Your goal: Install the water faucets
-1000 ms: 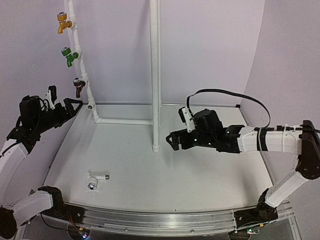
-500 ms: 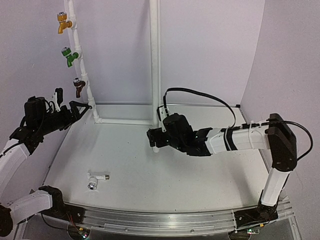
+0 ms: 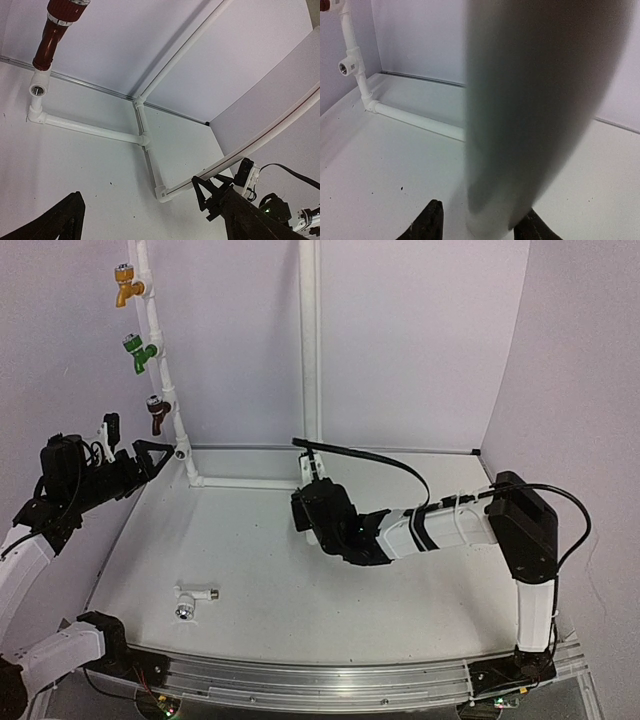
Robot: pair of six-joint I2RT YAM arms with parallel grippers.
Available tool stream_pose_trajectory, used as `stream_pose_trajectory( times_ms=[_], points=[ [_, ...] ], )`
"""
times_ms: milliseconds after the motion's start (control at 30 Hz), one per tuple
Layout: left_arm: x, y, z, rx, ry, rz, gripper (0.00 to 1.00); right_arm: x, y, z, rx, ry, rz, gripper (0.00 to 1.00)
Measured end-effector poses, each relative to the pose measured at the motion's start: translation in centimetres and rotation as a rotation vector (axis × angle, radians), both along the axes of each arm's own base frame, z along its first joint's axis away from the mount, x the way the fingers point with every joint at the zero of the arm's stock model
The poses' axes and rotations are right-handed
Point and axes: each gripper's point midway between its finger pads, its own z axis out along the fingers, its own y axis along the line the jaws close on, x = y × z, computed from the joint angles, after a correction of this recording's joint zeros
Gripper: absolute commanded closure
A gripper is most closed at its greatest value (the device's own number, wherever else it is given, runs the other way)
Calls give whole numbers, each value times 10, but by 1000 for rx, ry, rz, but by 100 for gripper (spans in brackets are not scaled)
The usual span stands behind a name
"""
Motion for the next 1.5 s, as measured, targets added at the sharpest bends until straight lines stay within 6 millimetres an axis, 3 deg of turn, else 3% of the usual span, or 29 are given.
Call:
stream_pose_trajectory(
  times_ms=[400,567,967,1100,1267,1500],
  points=[
    [1,-1,-2,-14,16,2,0,6,-7,2,7,-26,2,92],
    [5,1,-5,-13,30,17,0,4,-23,2,16,-16,21,100],
    [22,2,-28,-14,121,50,1,2,-102,6,3,12,-41,100],
    [29,-1,-36,-8,153,54,0,4,-137,9,9,34,-49,100],
    [32,-10,-34,-10,160,34,0,14,-188,14,5,57,-30,100],
    [37,-28,-38,-9,182,-19,1,17,-229,22,-1,84,107,100]
  ],
)
